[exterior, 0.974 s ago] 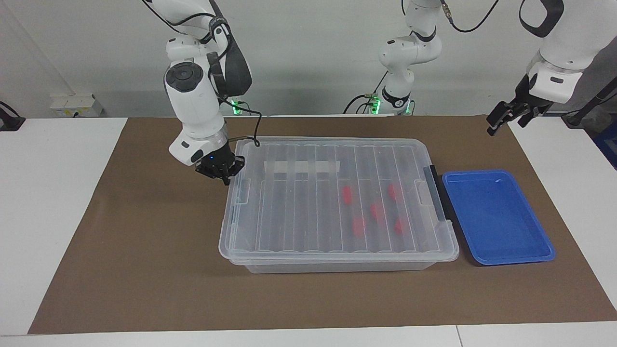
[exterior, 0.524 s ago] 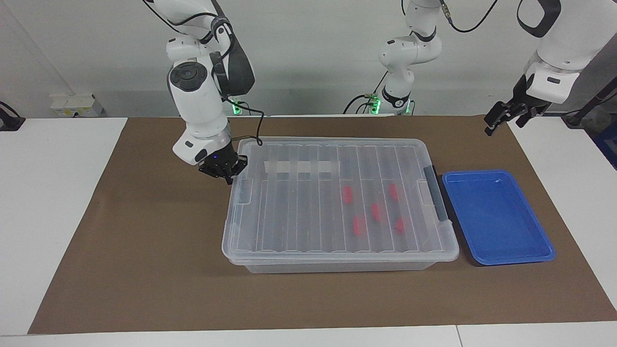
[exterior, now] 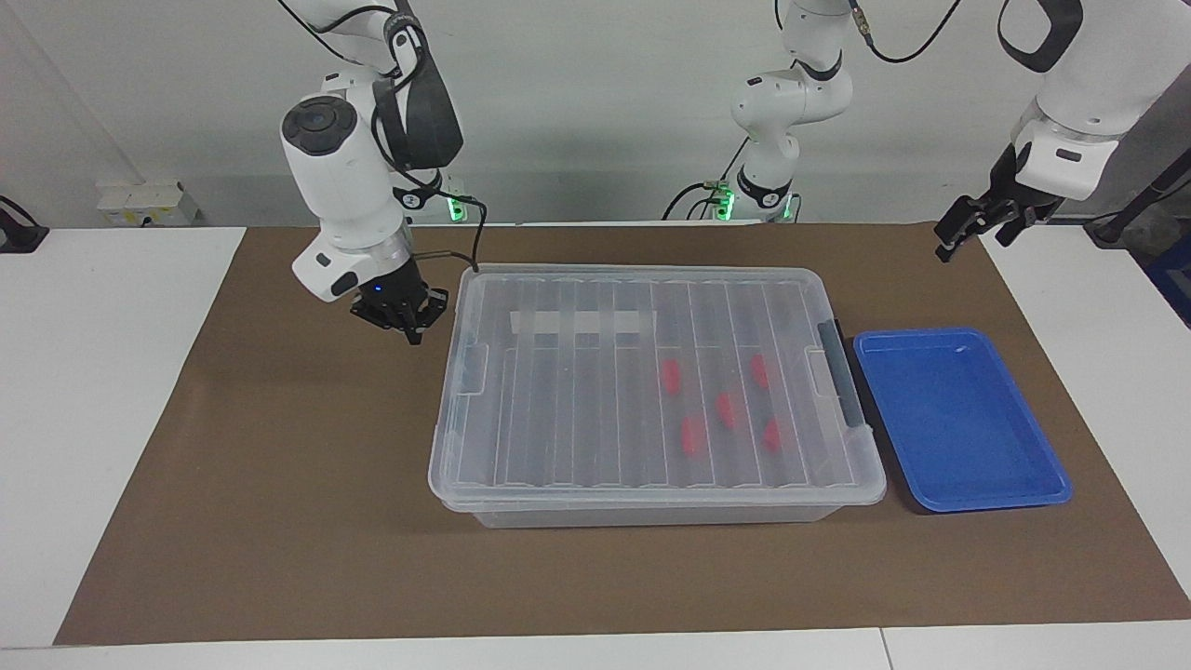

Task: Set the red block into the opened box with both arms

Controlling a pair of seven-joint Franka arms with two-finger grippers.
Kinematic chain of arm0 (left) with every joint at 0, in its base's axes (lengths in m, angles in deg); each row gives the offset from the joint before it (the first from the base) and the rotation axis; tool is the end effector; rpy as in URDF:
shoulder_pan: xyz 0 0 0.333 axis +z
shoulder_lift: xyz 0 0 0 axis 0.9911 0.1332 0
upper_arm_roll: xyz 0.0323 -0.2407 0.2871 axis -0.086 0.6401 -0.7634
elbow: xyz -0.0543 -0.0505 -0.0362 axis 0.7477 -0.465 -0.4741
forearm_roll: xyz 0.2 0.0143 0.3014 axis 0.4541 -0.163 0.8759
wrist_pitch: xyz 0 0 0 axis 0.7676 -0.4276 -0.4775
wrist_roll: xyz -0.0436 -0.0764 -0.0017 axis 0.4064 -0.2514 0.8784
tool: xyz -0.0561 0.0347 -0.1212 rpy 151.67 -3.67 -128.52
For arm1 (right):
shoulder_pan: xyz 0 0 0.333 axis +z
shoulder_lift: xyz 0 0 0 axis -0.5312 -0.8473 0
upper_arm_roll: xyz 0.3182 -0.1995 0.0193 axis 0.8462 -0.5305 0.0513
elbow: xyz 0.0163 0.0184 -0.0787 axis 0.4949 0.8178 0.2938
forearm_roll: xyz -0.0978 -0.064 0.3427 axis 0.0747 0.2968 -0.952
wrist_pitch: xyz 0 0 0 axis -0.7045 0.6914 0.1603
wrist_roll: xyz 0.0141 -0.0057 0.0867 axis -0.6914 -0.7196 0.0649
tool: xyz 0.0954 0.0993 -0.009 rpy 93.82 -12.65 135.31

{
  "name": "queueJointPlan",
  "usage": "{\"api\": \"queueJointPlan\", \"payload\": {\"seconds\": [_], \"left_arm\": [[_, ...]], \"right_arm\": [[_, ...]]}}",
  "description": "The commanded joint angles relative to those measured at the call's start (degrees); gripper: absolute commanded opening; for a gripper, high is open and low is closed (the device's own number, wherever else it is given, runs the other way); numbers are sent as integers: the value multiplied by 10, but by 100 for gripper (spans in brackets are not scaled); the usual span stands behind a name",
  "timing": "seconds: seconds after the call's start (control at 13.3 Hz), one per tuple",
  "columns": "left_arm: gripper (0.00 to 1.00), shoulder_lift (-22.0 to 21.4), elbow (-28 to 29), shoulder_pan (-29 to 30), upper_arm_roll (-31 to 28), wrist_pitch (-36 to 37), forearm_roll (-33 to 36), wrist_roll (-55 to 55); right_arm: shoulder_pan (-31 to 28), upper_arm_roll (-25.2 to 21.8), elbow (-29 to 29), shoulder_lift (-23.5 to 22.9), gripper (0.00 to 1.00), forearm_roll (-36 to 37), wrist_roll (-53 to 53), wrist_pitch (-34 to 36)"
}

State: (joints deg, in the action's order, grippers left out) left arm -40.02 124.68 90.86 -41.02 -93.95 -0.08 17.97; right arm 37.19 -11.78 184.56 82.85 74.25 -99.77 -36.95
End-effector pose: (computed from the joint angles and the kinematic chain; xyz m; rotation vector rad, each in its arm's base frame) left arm 0.5201 0.0268 0.6568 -3.0874 -0.2790 0.0241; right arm 0.5520 0.1009 0.5414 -3.1232 0.0797 -0.0191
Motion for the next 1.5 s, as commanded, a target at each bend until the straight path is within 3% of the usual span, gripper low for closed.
{"api": "queueJointPlan", "payload": {"seconds": [0.0, 0.07, 0.15, 0.22, 0.3, 0.37, 0.9, 1.12, 1.42], "left_arm": [[100, -6, 5, -2, -2, 3, -4, -3], [100, -6, 5, -2, -2, 2, -4, -3], [100, -6, 5, -2, -2, 2, -4, -4], [100, -6, 5, -1, -2, 3, -4, -4], [100, -6, 5, 0, -2, 3, -4, -4], [100, -6, 5, 1, -2, 4, -4, -4], [100, -6, 5, 2, -2, 4, -4, -4], [100, -6, 5, 2, -2, 5, -4, -4], [100, -6, 5, 2, -2, 5, -4, -4]], "right_arm": [[-42, 4, 20, 32, 0, -11, -22, 21], [-54, 4, 20, 35, 4, -11, -22, 25], [-65, 4, 20, 39, 47, -11, -21, 27], [-72, 3, 20, 46, 78, -11, -23, 31], [-80, 2, 18, 51, 85, -11, -23, 40], [-93, 2, 14, 56, 98, -11, -20, 48], [-100, 2, -107, 46, 99, 3, -18, 149], [-92, 3, -185, 18, 100, 26, -10, 208], [-90, 6, -163, 30, 100, 31, 7, 225]]}}
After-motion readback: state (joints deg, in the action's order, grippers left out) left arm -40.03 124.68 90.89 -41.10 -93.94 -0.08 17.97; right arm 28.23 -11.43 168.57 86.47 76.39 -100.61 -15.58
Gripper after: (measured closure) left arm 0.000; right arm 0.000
